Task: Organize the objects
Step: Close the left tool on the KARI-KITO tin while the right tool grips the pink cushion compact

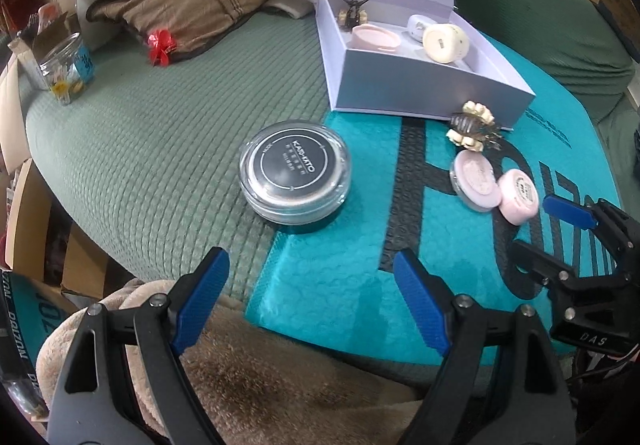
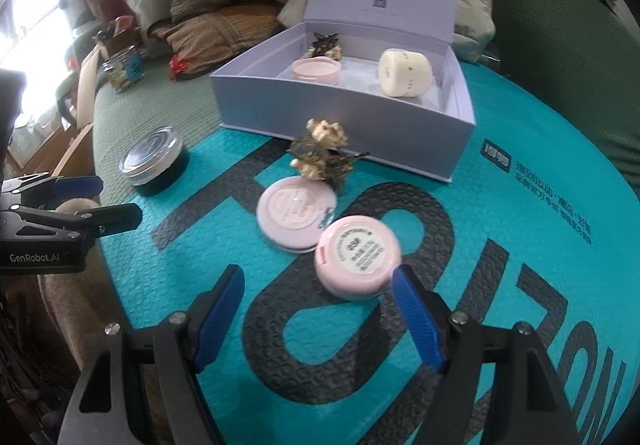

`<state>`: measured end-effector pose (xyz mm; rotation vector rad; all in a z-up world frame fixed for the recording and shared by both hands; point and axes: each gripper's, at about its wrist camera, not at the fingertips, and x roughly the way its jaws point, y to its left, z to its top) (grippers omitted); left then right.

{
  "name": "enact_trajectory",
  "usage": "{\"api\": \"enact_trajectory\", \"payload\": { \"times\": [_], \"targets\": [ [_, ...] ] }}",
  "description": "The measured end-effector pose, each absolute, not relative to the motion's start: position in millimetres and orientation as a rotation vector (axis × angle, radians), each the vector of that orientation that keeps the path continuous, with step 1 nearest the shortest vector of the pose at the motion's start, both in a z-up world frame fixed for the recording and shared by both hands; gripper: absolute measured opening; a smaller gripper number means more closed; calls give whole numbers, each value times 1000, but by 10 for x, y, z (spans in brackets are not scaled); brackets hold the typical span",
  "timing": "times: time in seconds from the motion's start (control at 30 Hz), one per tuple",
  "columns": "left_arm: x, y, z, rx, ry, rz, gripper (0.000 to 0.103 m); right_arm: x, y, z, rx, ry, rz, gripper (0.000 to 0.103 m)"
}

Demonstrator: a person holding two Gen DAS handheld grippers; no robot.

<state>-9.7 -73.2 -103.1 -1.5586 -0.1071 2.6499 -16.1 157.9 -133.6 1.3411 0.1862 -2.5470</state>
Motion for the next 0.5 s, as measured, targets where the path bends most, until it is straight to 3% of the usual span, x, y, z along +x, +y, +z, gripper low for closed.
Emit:
{"api": "enact_trajectory", "payload": {
  "times": [0.5],
  "targets": [
    [-443,-798,-1229,-1623,-162,2597,84,-399,1780,-1509,1431,94,-2559,77]
  ]
}}
